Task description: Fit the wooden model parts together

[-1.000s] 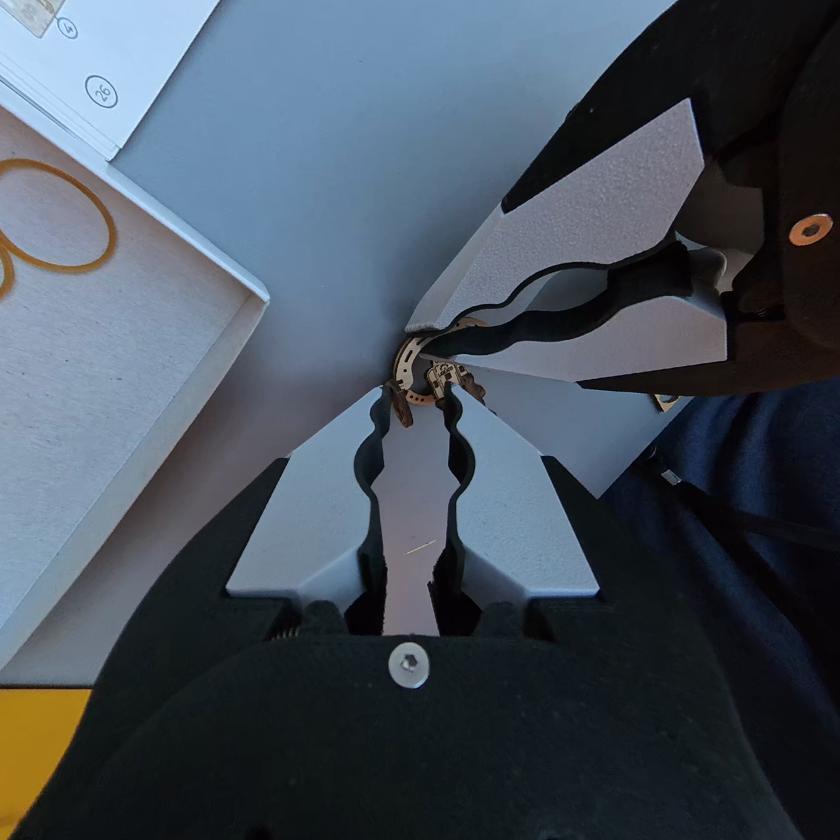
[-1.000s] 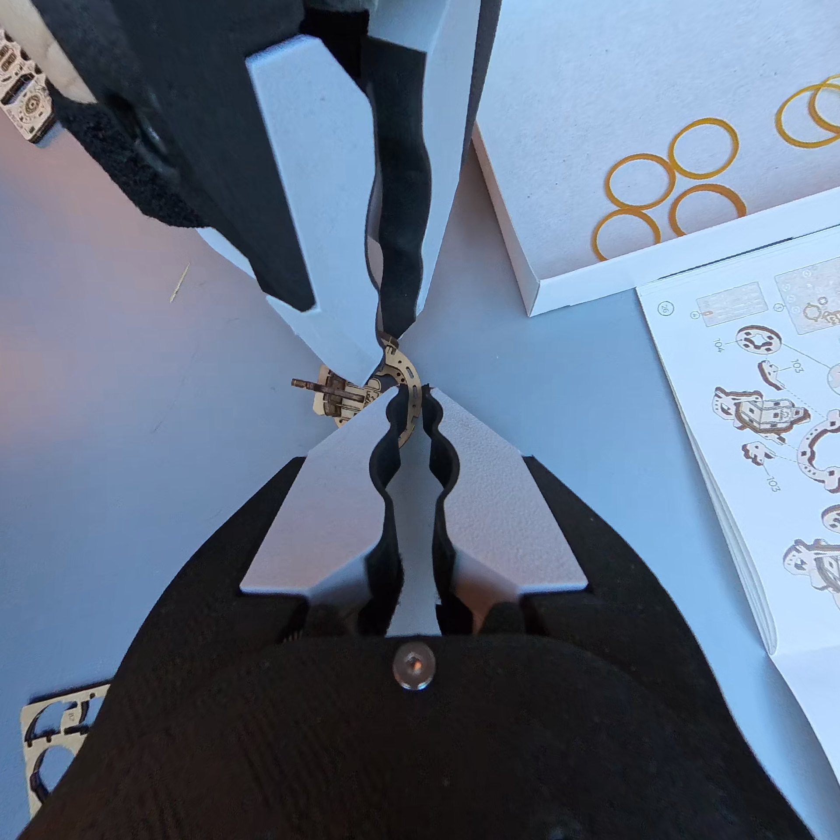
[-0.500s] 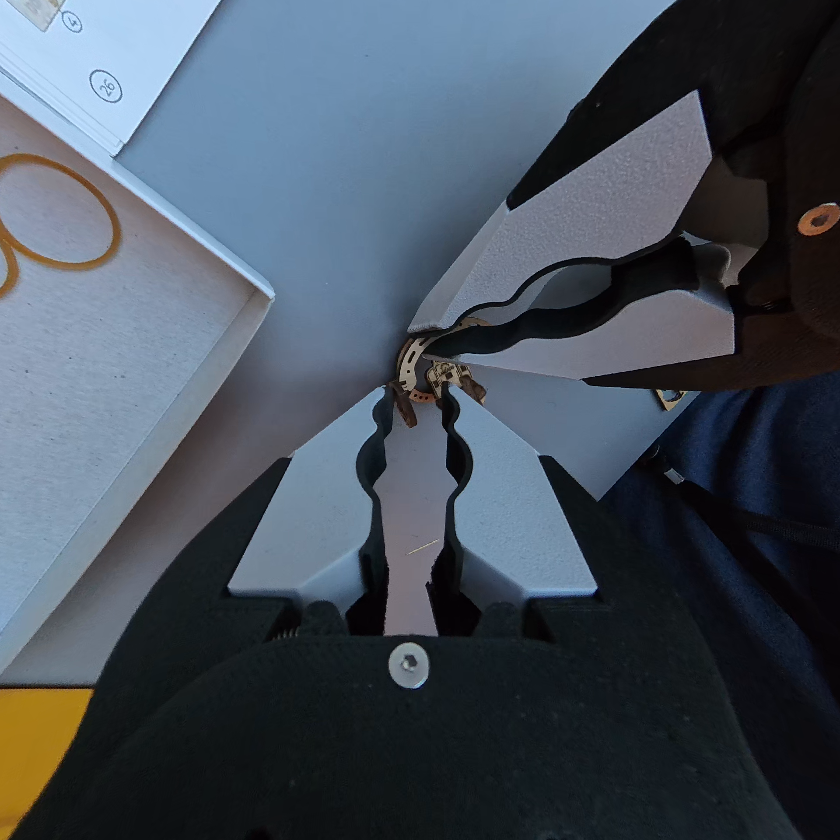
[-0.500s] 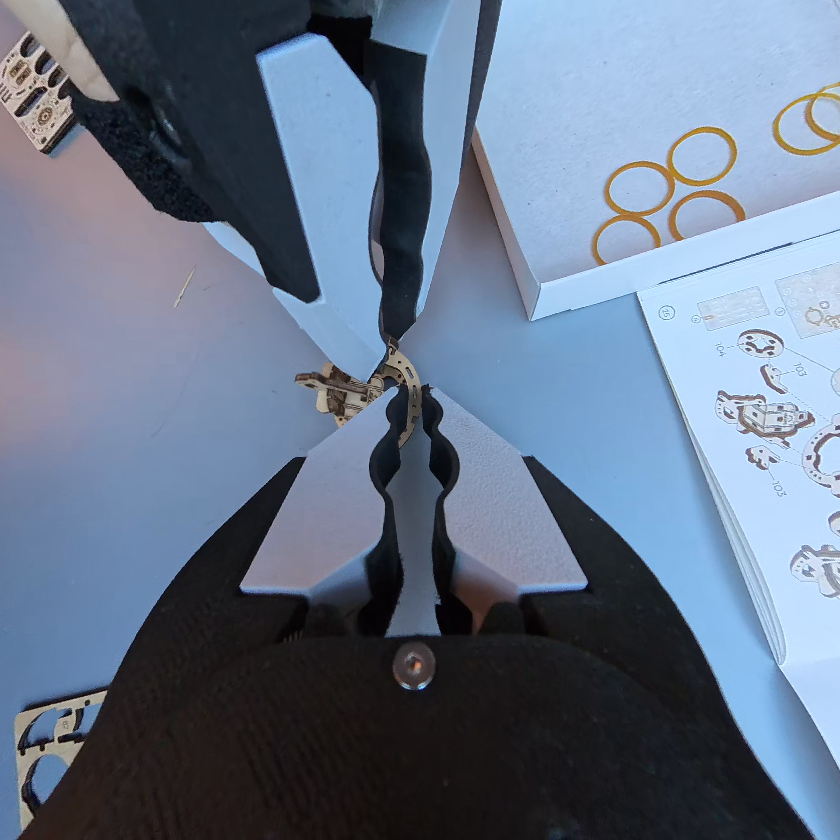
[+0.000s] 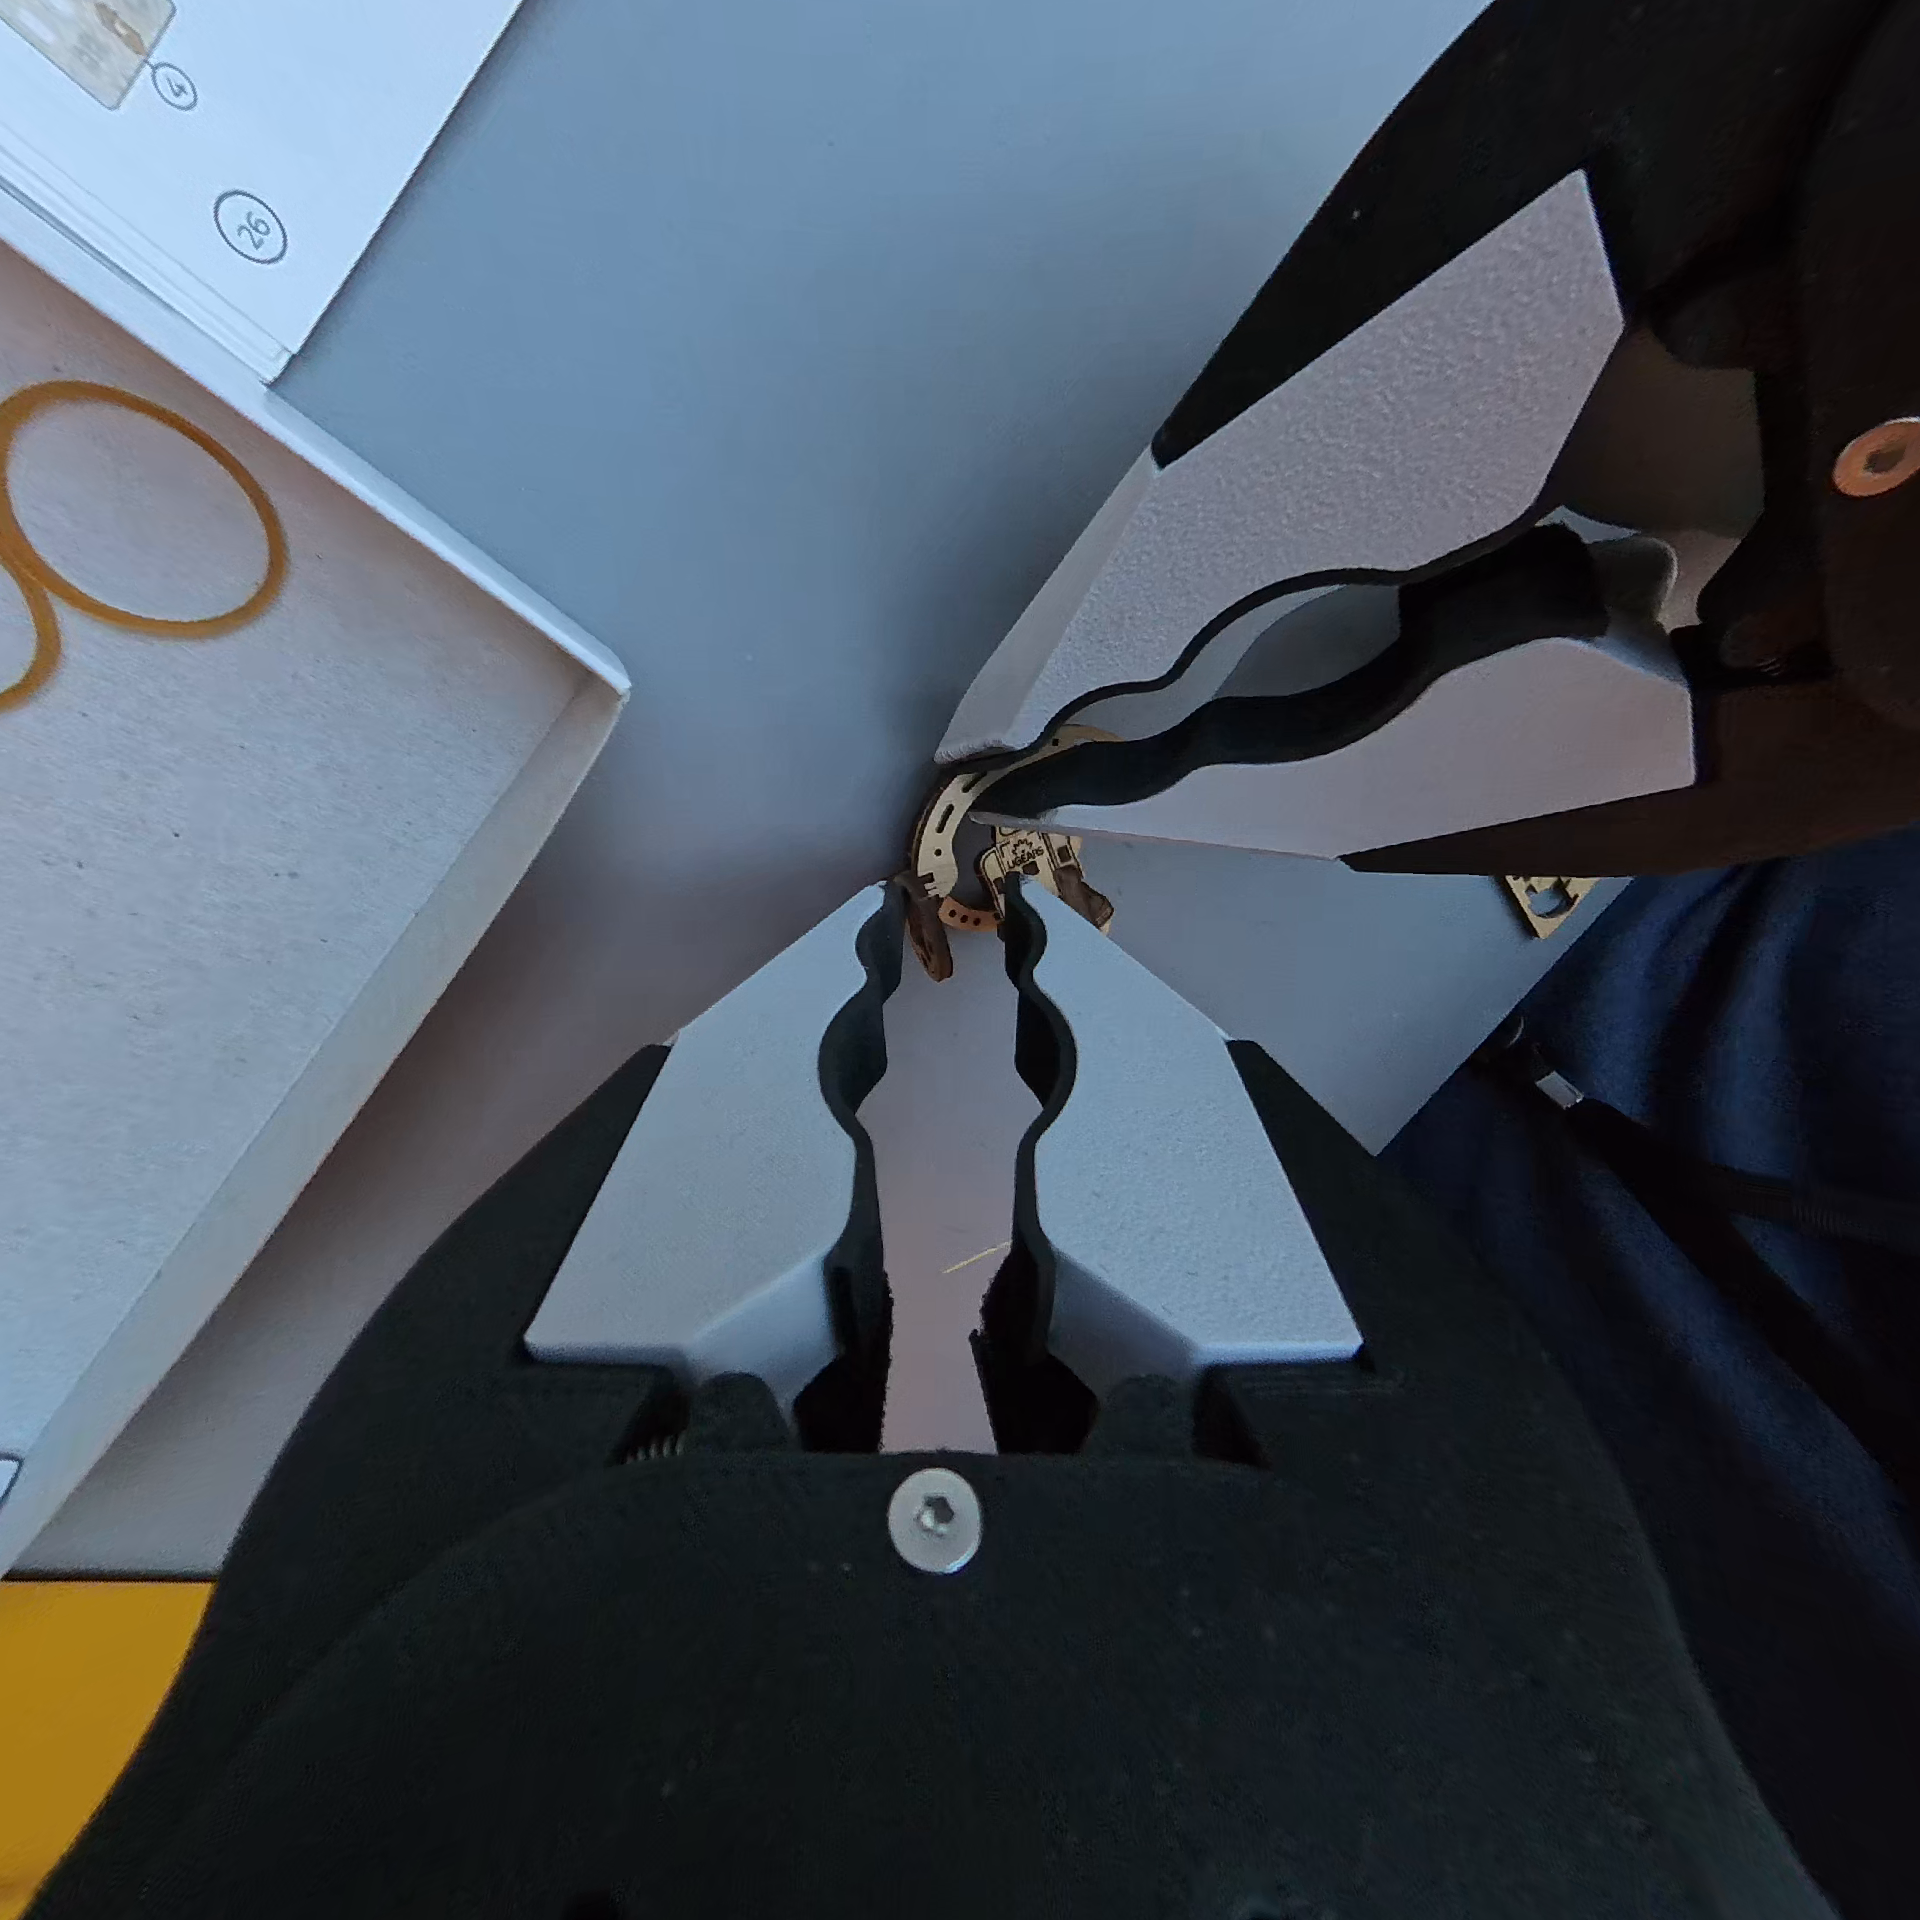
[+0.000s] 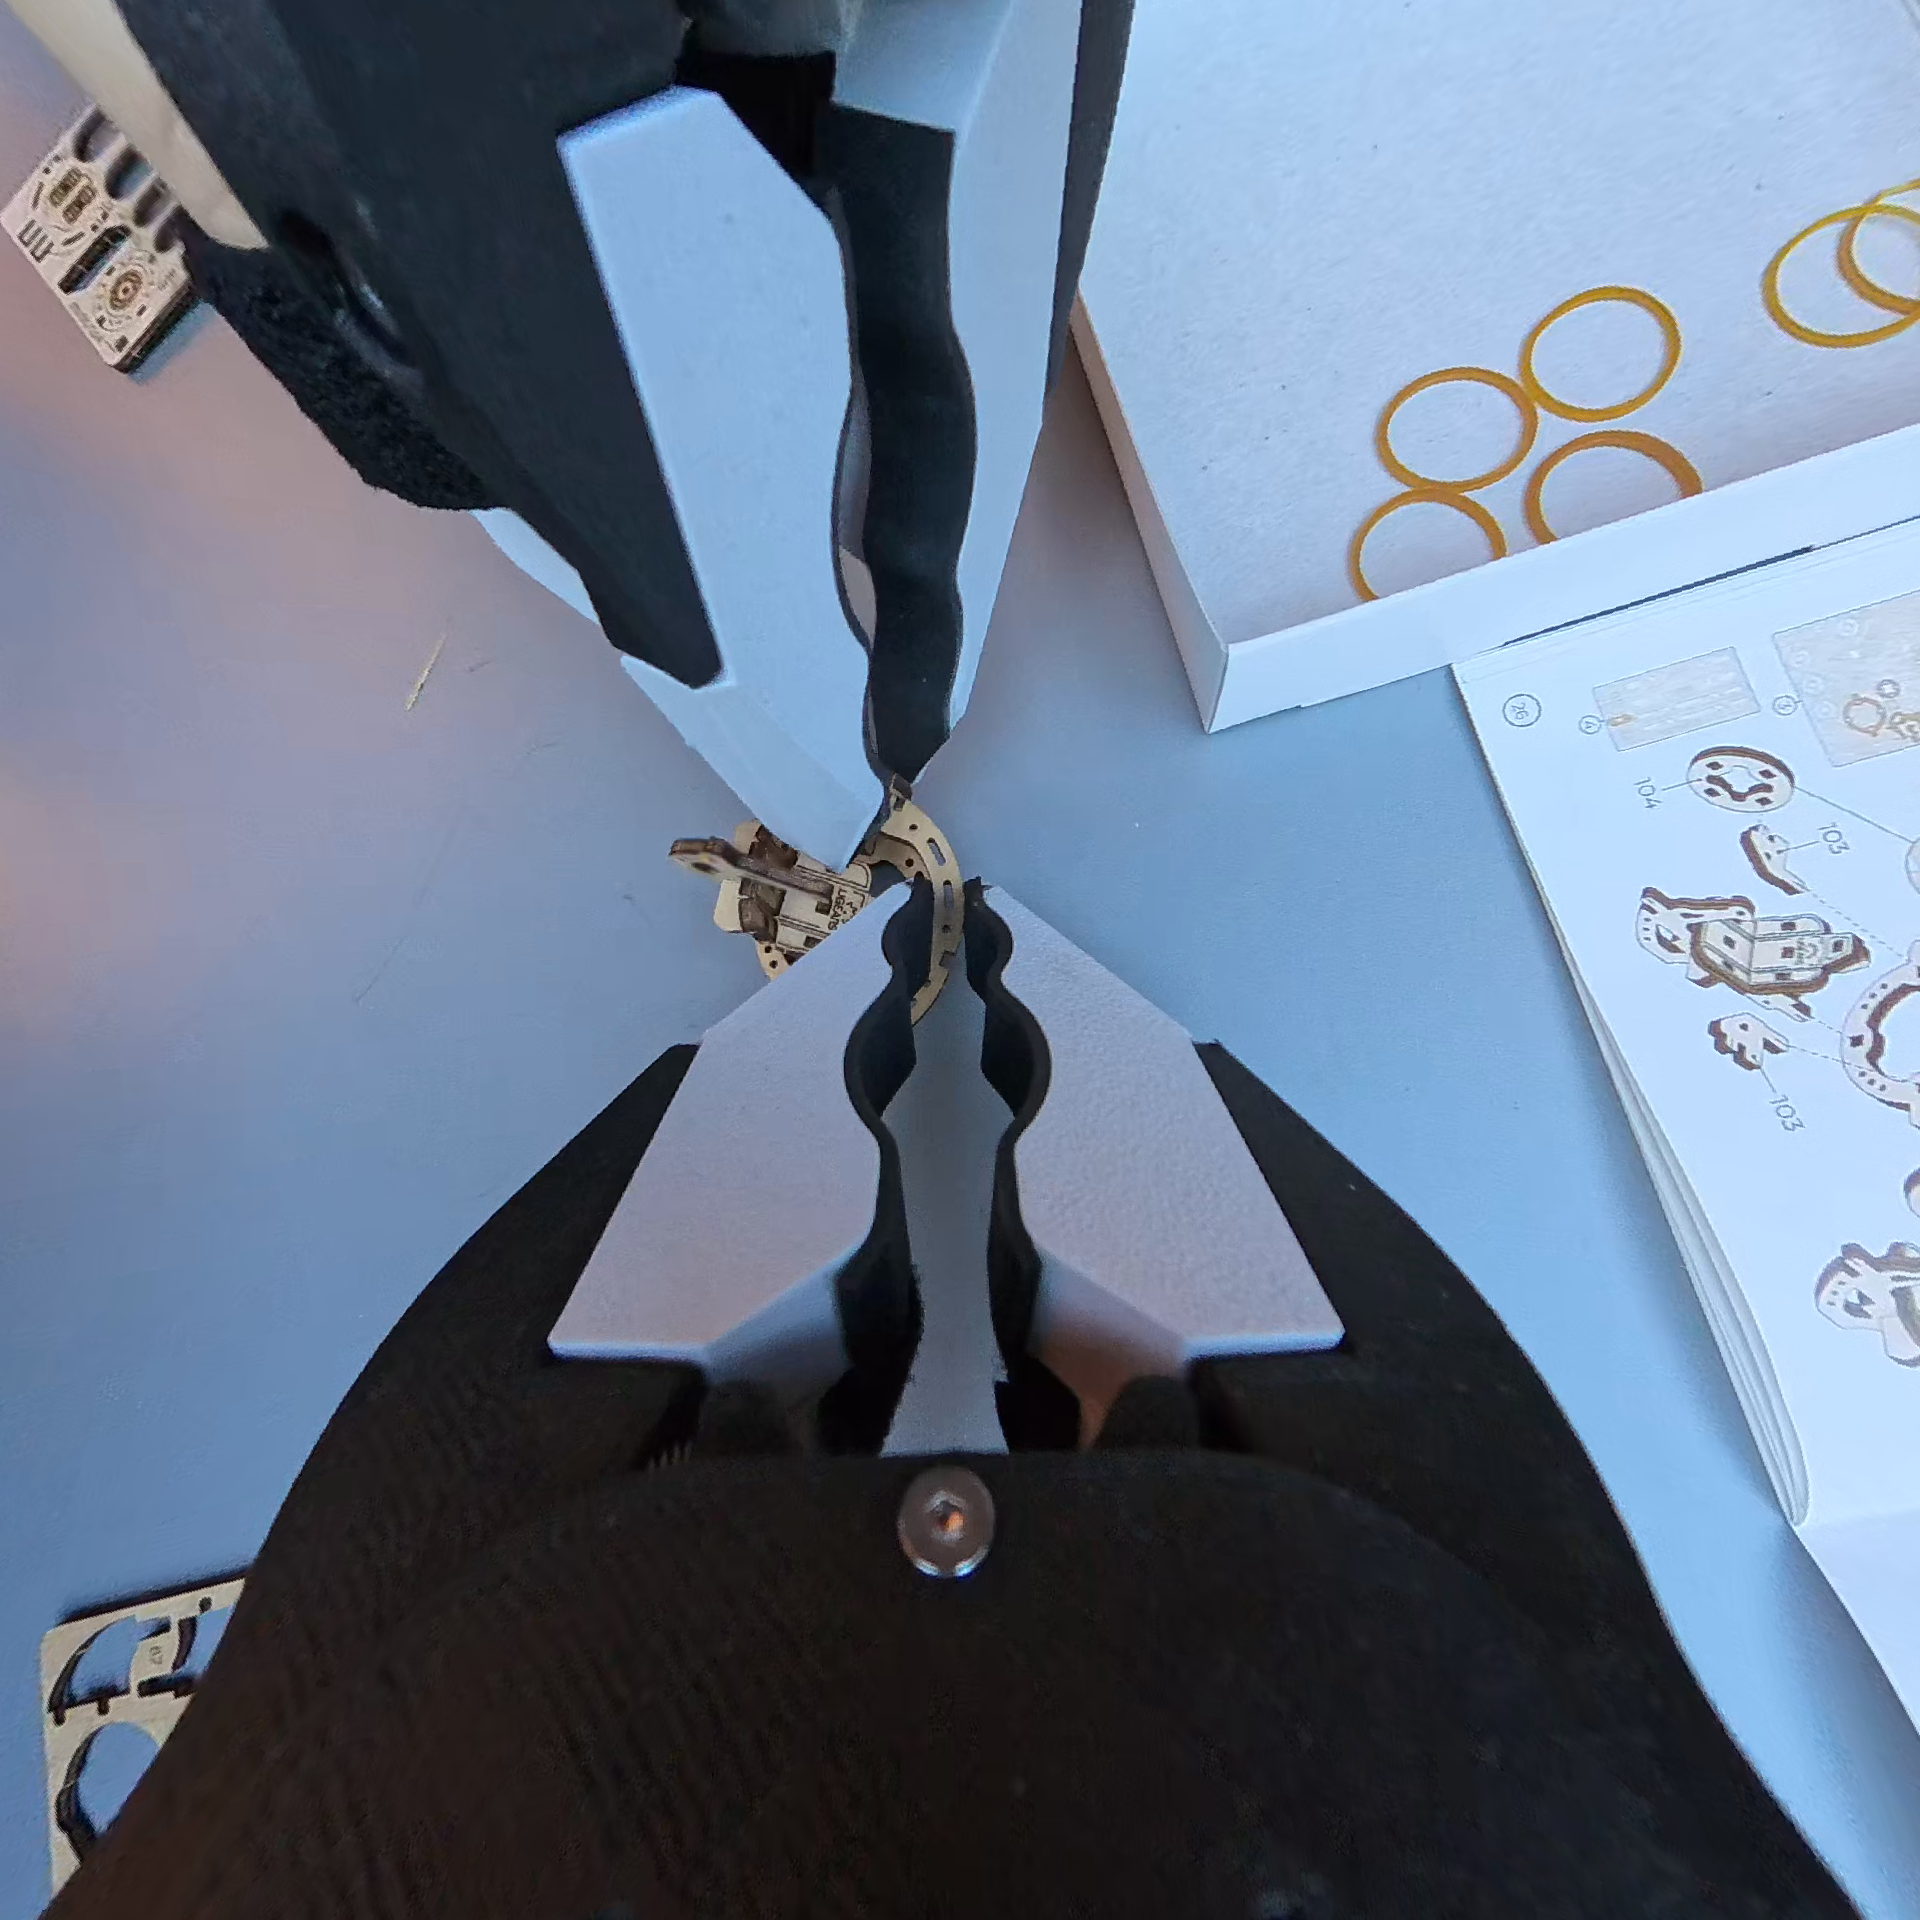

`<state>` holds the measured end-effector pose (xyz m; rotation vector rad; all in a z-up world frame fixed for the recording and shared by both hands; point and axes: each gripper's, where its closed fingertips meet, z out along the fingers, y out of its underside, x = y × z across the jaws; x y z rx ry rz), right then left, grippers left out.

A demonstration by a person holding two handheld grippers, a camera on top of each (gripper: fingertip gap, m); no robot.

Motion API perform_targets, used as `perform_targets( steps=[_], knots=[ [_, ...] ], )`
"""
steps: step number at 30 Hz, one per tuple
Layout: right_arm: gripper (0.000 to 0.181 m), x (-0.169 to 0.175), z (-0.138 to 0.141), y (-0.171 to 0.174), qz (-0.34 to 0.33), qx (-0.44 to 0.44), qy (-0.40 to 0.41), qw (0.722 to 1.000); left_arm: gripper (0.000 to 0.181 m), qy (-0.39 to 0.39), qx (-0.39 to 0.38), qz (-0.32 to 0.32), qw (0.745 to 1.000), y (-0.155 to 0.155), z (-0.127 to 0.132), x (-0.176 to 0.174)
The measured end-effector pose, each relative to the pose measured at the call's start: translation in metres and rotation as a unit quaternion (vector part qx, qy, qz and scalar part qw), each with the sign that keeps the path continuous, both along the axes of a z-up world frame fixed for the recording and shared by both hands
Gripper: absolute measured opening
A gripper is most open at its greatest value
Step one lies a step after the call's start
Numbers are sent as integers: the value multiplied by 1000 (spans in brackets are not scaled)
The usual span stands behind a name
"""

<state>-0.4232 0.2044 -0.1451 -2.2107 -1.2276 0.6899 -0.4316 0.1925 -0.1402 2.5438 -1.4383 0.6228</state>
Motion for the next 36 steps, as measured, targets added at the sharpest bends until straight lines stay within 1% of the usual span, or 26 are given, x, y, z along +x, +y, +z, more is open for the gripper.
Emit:
perform_targets(
  steps=[5,8,11,14,15,17,29,36],
  knots=[
    [5,-1,0,1,-3,-3,6,1000,15,5,5,-1,1000,1,-1,-1],
    [5,-1,0,0,-2,-2,6,1000,8,14,20,-11,1000,3,-3,-3],
    [5,-1,-1,0,-3,-3,6,1000,9,15,24,-14,999,3,-4,-3],
    [5,-1,-1,0,-4,-2,4,1000,14,15,17,-10,1000,1,-3,-1],
    [5,-1,-1,0,-4,-1,4,1000,14,16,17,-10,1000,1,-4,-1],
    [5,-1,-1,0,-4,-1,3,1000,8,20,27,-16,999,3,-5,-3],
    [5,0,-1,-1,-16,-14,4,1000,9,32,47,-25,998,2,-9,-1],
    [5,0,1,0,-30,-19,7,999,8,44,77,-35,995,3,-7,-2]
  ],
)
